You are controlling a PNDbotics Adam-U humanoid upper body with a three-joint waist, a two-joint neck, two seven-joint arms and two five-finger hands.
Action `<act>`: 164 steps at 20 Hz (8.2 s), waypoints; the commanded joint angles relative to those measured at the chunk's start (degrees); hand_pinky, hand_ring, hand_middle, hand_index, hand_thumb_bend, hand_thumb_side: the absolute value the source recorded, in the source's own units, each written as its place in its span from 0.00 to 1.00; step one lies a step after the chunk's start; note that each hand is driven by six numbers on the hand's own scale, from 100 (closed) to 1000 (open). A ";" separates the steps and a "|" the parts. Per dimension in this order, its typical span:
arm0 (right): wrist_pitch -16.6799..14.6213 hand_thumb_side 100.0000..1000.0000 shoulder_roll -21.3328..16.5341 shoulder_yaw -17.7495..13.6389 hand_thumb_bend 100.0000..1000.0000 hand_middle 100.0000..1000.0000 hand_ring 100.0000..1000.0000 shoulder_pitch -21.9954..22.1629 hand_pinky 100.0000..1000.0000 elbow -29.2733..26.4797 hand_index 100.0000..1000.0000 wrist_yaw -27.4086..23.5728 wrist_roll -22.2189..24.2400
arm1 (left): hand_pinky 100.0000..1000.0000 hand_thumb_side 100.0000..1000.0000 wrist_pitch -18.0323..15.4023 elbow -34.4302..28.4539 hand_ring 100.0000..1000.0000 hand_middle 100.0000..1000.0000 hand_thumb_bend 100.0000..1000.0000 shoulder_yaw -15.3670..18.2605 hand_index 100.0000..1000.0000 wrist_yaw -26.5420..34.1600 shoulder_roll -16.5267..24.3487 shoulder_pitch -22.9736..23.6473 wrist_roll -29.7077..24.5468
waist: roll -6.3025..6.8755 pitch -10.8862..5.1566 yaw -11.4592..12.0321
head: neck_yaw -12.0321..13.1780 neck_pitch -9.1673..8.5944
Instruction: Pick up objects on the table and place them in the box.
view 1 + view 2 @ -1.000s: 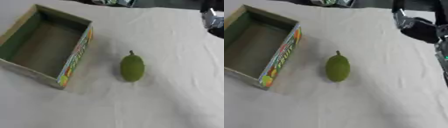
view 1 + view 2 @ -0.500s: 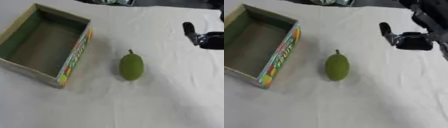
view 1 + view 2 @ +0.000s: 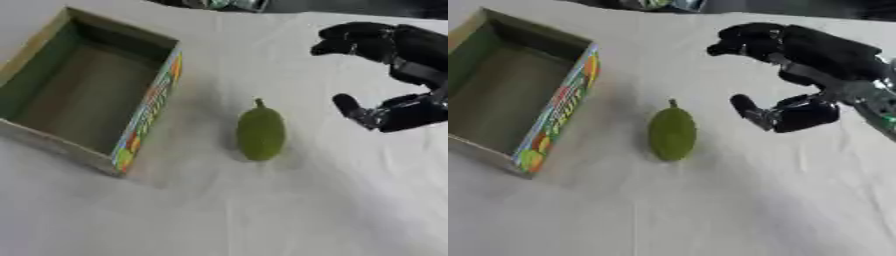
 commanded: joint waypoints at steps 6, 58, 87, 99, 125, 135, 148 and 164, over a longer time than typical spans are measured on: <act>5.20 0.11 -0.63 4.46 0.00 0.82 1.00 -4.35 1.00 -0.89 1.00 -4.24 7.24 | 0.45 0.52 -0.10 -1.13 0.52 0.50 0.00 0.23 0.66 0.03 1.64 0.29 -0.84 | 0.45 -1.30 0.40 | -1.03 0.78; 13.18 0.39 9.30 13.96 0.00 0.88 1.00 -10.81 1.00 7.84 1.00 13.24 24.73 | 0.44 0.52 0.43 -1.13 0.52 0.50 0.00 0.02 0.66 0.68 0.08 0.71 -3.47 | -0.50 -0.33 2.69 | -1.88 -0.06; 10.30 0.25 10.21 15.40 0.00 0.66 0.82 -11.76 0.83 9.17 0.81 15.94 11.36 | 0.44 0.52 0.61 -1.13 0.52 0.51 0.00 -0.14 0.66 1.20 -0.31 1.15 -4.42 | -0.43 -0.40 2.52 | -2.14 -0.45; 8.12 0.16 9.39 12.88 0.00 0.66 0.73 -11.89 0.70 4.92 0.79 19.02 -1.41 | 0.44 0.52 0.68 -1.13 0.53 0.51 0.00 -0.09 0.65 1.30 -0.22 1.40 -4.40 | -0.31 -0.64 2.19 | -2.06 -0.58; 7.75 0.00 22.25 10.52 0.00 0.55 0.63 -28.03 0.60 1.44 0.69 25.84 -13.54 | 0.44 0.52 -0.24 -1.13 0.52 0.50 0.00 0.32 0.65 1.17 0.60 1.82 -1.81 | -0.07 -1.87 4.19 | -5.14 -0.60; 7.91 0.00 36.44 12.57 0.00 0.54 0.65 -38.43 0.62 15.54 0.70 30.27 -10.27 | 0.45 0.52 -1.73 -1.13 0.52 0.50 0.00 0.31 0.65 -0.02 1.87 1.88 0.74 | 0.08 -1.70 5.84 | -7.15 -0.51; 3.87 0.03 48.80 11.71 0.00 0.53 0.67 -40.32 0.66 34.87 0.72 41.86 -11.29 | 0.46 0.52 -3.41 -1.13 0.52 0.49 0.00 -1.23 0.65 0.79 2.08 -1.31 0.83 | -0.54 -0.40 10.01 | -10.54 -1.14; -4.51 0.23 53.17 9.61 0.00 0.77 0.82 -41.96 0.74 52.49 0.86 55.16 -11.93 | 0.45 0.52 -3.36 -1.13 0.52 0.49 0.00 -1.41 0.65 1.03 1.82 -1.30 0.31 | -0.28 -0.29 10.45 | -11.19 -1.32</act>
